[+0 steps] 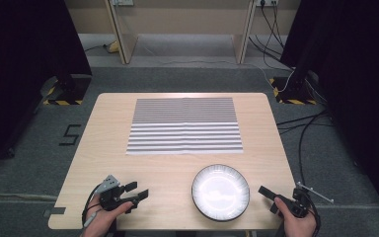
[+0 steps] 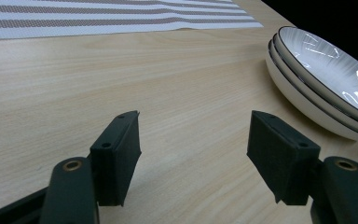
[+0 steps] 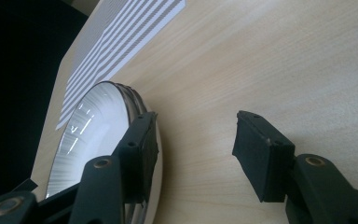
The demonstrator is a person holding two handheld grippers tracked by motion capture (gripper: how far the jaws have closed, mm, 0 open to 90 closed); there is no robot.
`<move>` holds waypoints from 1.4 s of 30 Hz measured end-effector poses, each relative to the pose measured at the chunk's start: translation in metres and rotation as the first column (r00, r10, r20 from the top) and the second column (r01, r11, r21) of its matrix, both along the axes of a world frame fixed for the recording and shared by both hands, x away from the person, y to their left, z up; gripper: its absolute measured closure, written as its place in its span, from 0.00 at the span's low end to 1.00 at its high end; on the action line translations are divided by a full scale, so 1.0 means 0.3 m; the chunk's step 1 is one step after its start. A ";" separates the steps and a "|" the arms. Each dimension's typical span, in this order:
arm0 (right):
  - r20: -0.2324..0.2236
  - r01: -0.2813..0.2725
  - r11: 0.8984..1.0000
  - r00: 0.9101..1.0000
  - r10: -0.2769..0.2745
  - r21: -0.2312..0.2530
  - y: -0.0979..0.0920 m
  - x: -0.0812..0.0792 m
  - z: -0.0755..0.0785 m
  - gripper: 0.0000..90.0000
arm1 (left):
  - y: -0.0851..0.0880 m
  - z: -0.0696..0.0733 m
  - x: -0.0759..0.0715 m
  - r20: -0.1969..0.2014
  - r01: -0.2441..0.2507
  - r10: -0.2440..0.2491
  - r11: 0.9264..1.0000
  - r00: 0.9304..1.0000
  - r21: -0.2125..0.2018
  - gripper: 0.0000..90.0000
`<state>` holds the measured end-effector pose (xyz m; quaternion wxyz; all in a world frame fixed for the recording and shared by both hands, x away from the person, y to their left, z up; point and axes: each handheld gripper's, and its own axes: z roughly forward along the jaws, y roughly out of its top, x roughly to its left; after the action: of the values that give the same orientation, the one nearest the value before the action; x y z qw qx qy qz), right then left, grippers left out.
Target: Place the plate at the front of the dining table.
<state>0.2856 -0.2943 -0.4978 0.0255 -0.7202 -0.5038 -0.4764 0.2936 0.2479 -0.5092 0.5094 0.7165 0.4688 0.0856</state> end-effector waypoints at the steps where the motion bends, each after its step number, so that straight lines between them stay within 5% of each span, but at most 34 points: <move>1: 0.002 0.000 1.000 1.000 0.000 0.002 0.000 0.001 0.005 0.55 | 0.000 0.000 0.000 0.000 0.000 0.000 1.000 1.000 0.000 0.38; 12: -0.005 -0.062 0.997 0.998 0.062 -0.039 0.010 0.032 0.082 0.66 | -0.040 0.026 0.007 0.005 0.035 -0.035 0.999 0.999 -0.001 0.41; 25: -0.043 -0.158 0.986 0.987 0.156 -0.050 0.092 0.085 0.091 0.77 | -0.124 0.063 0.032 0.008 0.109 -0.109 0.994 0.994 0.001 0.45; 33: -0.071 -0.206 0.975 0.977 0.201 -0.079 0.123 0.105 0.087 0.88 | -0.201 0.101 0.058 0.013 0.171 -0.171 0.985 0.985 -0.015 0.48; 42: -0.098 -0.223 0.969 0.972 0.213 -0.109 0.131 0.111 0.081 0.97 | -0.351 0.098 0.090 -0.017 0.248 -0.249 0.968 0.968 -0.025 0.51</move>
<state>0.3190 -0.2550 -0.4734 0.0562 -0.6805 -0.6058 -0.4083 0.3207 0.1425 -0.4799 0.5196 0.7645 0.3815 0.0086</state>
